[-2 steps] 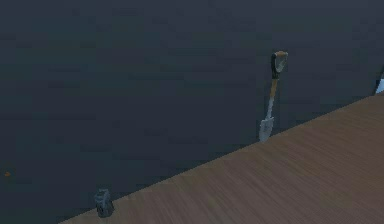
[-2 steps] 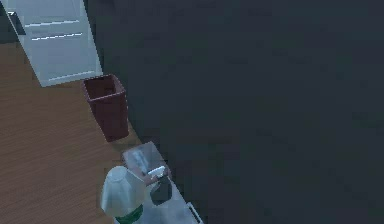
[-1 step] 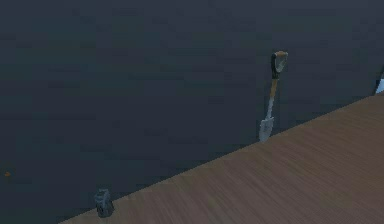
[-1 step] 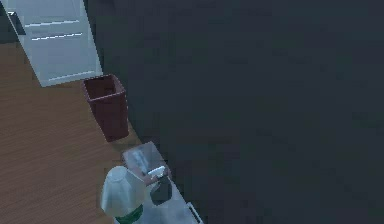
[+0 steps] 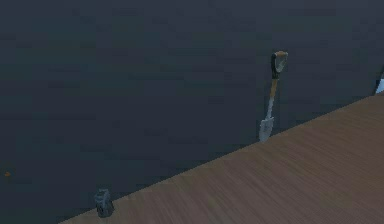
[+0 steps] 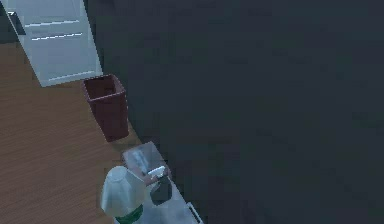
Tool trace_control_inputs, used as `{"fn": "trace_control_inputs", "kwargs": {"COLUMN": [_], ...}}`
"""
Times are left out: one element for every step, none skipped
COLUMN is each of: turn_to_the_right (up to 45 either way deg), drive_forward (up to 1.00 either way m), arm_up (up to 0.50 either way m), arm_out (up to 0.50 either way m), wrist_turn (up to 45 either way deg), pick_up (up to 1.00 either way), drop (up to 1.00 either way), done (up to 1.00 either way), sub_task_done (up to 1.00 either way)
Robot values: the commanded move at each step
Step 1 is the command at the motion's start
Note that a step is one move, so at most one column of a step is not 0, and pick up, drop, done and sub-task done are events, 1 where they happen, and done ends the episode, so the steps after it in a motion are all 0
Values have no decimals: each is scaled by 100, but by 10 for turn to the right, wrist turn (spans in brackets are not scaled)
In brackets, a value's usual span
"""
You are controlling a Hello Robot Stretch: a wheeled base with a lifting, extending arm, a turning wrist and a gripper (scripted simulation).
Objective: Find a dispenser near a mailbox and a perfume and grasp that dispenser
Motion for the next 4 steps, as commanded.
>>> {"fn": "trace_control_inputs", "kwargs": {"turn_to_the_right": [0, 0, 0, 0], "drive_forward": [0, 0, 0, 0], "arm_up": [0, 0, 0, 0], "arm_out": [32, 0, 0, 0], "wrist_turn": [0, 450, 450, 420], "pick_up": [0, 0, 0, 0], "drop": [0, 0, 0, 0], "done": [0, 0, 0, 0], "sub_task_done": [0, 0, 0, 0]}}
